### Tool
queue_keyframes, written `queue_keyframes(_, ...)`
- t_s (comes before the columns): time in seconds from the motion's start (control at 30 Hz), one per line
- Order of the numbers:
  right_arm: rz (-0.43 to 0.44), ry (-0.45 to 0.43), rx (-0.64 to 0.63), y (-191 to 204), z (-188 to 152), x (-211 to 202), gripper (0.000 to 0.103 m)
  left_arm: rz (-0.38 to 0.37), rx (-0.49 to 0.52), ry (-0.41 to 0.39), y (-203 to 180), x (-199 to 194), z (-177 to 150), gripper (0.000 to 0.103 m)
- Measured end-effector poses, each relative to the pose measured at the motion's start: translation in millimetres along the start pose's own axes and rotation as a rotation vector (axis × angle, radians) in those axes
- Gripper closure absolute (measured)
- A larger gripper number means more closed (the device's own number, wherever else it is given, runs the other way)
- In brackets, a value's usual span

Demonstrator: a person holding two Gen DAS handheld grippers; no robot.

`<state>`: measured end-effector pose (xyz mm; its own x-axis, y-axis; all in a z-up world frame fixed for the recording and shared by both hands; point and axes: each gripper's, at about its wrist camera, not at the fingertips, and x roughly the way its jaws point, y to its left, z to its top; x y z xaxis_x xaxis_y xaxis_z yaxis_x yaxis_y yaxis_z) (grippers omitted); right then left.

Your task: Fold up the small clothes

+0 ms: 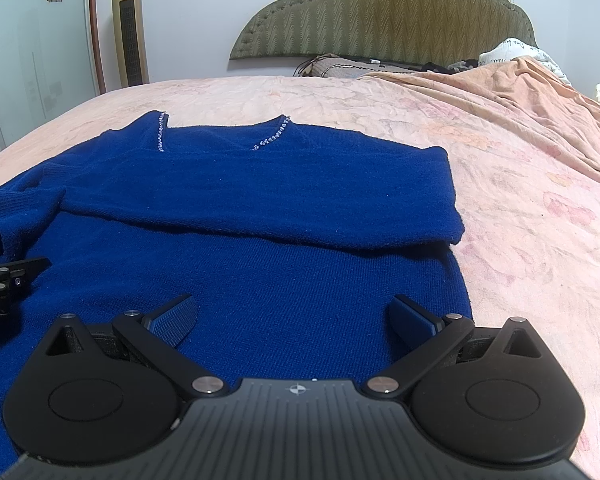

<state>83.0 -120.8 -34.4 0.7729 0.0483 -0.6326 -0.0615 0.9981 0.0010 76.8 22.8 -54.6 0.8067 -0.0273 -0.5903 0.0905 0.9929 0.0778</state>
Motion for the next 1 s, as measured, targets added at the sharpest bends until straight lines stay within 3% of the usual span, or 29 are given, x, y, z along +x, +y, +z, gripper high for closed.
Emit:
queue_keyframes(0.53,0.005,0.003,-0.005,0.2,0.9,1.6,0.0,0.015,0.032,-0.012,-3.9,-19.7,-3.3,0.02)
queue_keyframes(0.7,0.007,0.002,-0.002,0.3,0.7,1.7,0.0,-0.045,0.053,0.007,-4.6,-28.7,-7.9,0.018)
queue_keyframes(1.0,0.006,0.003,-0.004,0.6,0.9,1.8,0.0,-0.162,0.129,-0.026,-9.7,-58.1,-21.2,0.018)
